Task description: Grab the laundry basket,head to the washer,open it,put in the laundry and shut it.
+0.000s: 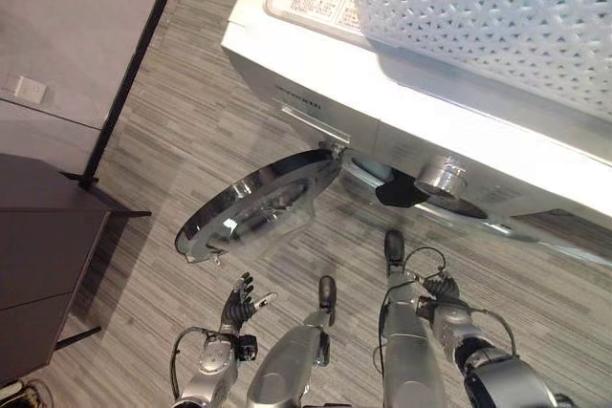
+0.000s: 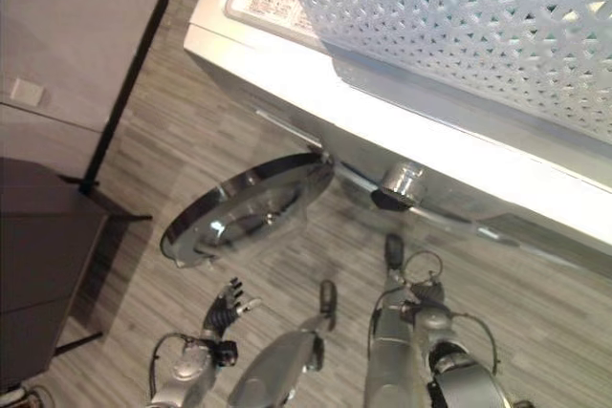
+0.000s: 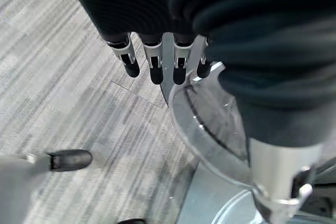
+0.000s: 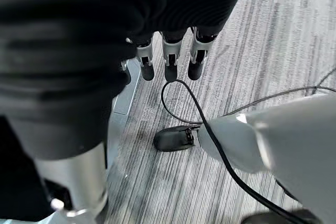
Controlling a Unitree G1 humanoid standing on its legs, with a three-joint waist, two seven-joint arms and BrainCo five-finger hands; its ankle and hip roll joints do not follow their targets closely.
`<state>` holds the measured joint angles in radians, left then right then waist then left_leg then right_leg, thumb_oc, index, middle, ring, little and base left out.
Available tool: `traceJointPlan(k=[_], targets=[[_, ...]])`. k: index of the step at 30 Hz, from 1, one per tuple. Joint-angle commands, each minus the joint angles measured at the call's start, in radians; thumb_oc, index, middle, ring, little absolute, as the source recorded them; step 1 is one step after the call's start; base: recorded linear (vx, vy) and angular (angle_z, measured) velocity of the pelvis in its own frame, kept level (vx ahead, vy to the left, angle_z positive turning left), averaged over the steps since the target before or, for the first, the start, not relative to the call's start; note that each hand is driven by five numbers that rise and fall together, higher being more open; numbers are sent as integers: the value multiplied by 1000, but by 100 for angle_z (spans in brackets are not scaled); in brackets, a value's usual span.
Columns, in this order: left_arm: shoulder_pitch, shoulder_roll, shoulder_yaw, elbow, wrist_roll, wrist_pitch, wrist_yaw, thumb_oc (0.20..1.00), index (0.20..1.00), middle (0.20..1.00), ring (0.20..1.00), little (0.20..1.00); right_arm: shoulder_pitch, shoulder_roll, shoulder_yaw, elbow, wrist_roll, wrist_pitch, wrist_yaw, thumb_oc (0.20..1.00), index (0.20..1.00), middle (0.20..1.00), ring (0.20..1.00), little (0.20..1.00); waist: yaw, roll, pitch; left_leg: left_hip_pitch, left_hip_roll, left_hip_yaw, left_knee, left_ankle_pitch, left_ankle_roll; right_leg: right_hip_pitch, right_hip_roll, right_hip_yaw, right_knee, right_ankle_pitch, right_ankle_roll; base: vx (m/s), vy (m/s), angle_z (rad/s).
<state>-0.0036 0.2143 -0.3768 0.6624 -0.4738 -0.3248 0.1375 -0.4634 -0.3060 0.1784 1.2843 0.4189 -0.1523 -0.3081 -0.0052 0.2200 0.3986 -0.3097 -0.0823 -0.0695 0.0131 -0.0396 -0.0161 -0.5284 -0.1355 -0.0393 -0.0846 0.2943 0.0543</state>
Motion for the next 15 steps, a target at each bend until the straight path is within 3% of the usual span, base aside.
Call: traceJointPlan(k=[1,15], targets=[[24,33,-47,-40,-28,-28,7,1000,1000,1000,1000,1000,-56,-38,12,90,-7,13,-43,1000,1000,1000,1000,1000,37,28,-22,-98,-13,1,7,36,0,-26,-45,33,135,-186,71,-21,1,6],[4,59,-36,-136,-123,-32,-27,1000,1000,1000,1000,1000,-286,-105,24,109,33,7,-34,1000,1000,1000,1000,1000,100,84,15,-218,-33,-18,7,69,1,-185,-43,31,228,-209,70,-42,-3,11]])
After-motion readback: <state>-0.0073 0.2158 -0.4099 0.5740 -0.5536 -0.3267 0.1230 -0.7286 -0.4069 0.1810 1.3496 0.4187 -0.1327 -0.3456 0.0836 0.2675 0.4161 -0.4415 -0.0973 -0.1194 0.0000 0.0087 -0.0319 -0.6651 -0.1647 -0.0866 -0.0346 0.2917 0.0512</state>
